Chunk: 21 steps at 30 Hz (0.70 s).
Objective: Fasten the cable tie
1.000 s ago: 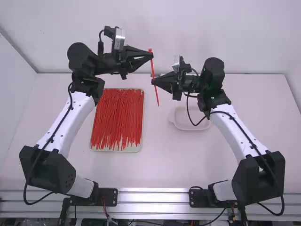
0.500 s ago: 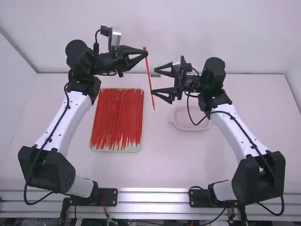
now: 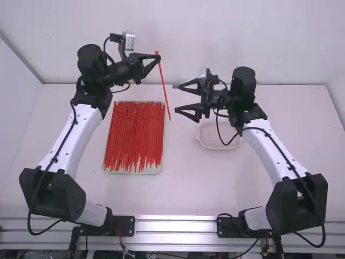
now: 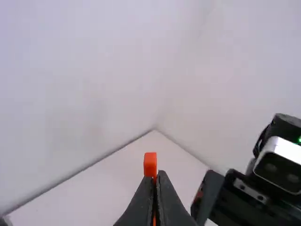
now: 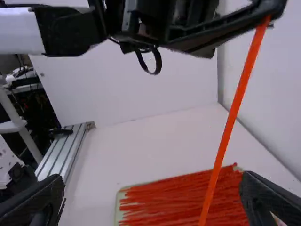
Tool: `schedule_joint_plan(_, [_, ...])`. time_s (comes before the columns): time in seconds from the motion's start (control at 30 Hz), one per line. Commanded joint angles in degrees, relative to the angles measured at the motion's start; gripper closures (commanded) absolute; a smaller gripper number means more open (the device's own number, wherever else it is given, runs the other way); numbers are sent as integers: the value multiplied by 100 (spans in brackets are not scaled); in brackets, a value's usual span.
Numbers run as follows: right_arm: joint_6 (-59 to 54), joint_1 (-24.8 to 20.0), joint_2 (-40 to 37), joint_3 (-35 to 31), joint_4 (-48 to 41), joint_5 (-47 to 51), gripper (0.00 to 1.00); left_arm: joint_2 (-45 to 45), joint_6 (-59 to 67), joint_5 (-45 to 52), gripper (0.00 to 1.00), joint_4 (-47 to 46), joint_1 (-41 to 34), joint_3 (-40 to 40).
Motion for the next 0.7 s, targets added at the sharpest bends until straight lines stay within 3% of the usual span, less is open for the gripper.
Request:
schedule_joint_plan(0.0, [-98, -35, 46, 162, -175, 98, 1, -9, 138, -184, 98, 13, 72, 190])
schedule_joint_plan(0.1, [-721, -39, 50, 157, -638, 61, 1, -9, 136, -238, 98, -17, 149, 190])
schedule_joint_plan(0.27, [-3497, -28, 50, 109, -1163, -407, 1, -9, 90, -304, 98, -44, 170, 190])
schedule_joint_plan(0.37, [-4594, -48, 48, -13, -1132, -549, 1, -9, 98, -584, 98, -227, 210, 192])
schedule_joint_plan(0.67, [-6708, -28, 48, -278, -1126, -535, 1, -9, 101, -907, 98, -409, 214, 192])
